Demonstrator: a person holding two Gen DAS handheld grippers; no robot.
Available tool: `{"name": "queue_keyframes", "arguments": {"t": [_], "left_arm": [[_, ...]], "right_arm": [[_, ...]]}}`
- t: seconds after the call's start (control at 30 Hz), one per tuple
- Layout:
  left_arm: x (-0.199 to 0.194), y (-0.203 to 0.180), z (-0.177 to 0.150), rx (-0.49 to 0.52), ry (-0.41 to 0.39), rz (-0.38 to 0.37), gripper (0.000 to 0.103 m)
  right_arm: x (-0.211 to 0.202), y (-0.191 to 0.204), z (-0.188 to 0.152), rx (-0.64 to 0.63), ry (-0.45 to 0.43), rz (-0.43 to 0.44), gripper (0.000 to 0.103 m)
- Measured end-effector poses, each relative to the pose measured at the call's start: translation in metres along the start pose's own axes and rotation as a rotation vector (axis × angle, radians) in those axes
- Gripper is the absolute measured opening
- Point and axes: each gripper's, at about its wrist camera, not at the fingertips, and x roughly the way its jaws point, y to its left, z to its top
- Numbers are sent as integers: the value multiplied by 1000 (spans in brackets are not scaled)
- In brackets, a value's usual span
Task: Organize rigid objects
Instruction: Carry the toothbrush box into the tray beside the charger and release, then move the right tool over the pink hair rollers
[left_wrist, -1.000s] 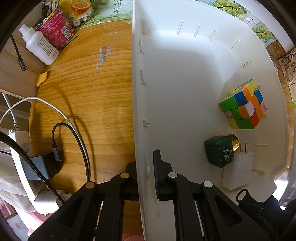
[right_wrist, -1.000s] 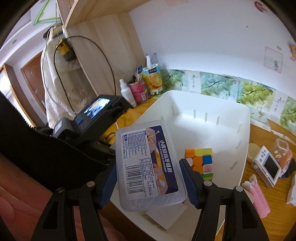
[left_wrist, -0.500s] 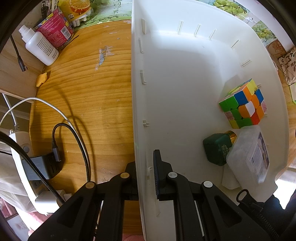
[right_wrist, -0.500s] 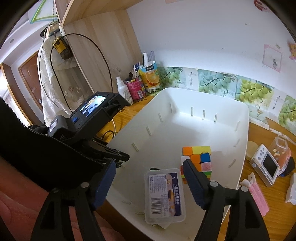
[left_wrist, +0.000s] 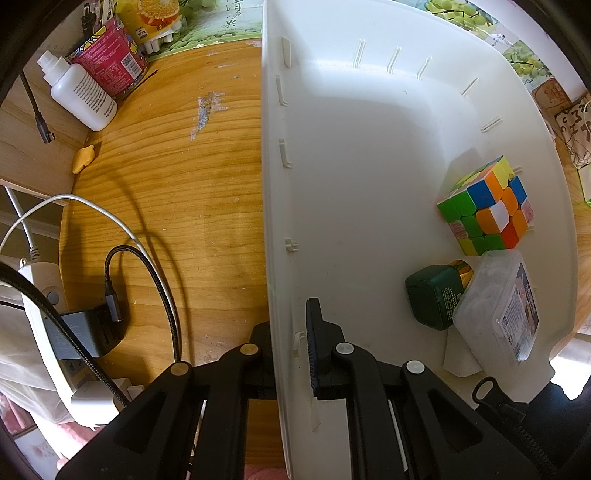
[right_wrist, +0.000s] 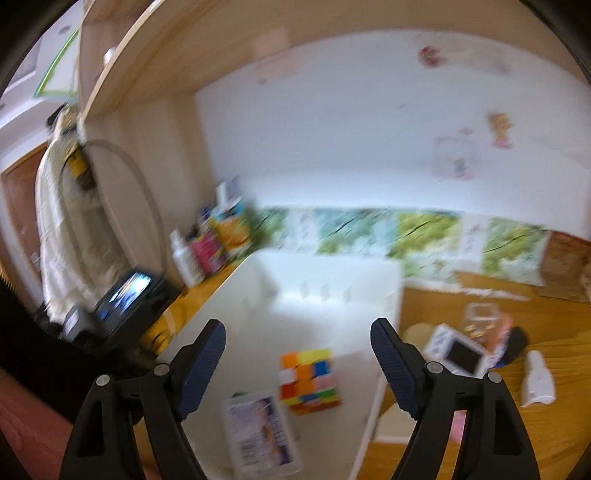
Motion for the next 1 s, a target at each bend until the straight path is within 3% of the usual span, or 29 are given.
{"name": "queue_keyframes", "arguments": {"t": [0.17, 0.33, 0.67, 1.0], "left_arm": [[0, -1, 0, 1, 0, 1, 10], [0, 0, 0, 1, 0, 1, 10], [0, 0, 0, -1, 0, 1, 10], [0, 1, 1, 0, 3, 4, 10]], "right_arm": [[-14, -19, 3, 45, -94, -132, 83], [-23, -38, 0, 99, -117, -217, 83], [-22, -70, -21, 225, -31, -307, 86], [-8, -101, -52, 364, 109, -403, 86]]}}
